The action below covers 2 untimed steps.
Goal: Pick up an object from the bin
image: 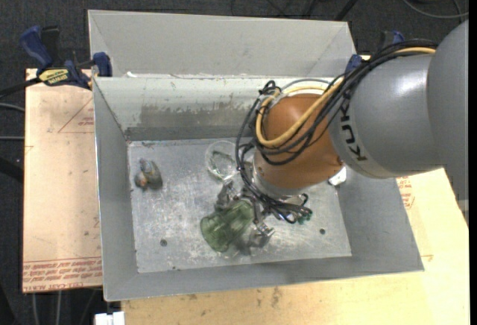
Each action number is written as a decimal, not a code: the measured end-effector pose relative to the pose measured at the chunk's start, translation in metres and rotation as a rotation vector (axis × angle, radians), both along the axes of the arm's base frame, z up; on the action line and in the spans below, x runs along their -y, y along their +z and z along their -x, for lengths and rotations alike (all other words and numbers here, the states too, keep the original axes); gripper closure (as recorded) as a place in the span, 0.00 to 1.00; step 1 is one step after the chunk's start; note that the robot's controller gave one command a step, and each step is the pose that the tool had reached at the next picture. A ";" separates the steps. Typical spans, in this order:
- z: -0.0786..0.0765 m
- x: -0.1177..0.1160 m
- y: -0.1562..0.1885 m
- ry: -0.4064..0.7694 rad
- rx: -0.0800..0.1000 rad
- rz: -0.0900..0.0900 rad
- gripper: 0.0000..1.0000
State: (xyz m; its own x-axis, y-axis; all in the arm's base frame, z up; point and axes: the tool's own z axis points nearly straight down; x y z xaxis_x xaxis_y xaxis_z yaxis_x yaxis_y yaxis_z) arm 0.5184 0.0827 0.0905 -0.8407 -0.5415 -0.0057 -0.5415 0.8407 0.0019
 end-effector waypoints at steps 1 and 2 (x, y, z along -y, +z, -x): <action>-0.049 -0.003 -0.015 0.054 -0.012 0.007 1.00; -0.049 -0.003 -0.015 0.054 -0.012 0.007 1.00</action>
Offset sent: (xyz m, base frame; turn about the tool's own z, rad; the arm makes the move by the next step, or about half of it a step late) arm 0.0000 0.0000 0.0000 0.0000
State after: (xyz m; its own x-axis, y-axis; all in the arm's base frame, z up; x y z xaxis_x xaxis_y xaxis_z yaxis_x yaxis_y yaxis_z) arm 0.5671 0.0859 0.0755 -0.8102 -0.5861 0.0078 -0.5861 0.8102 0.0026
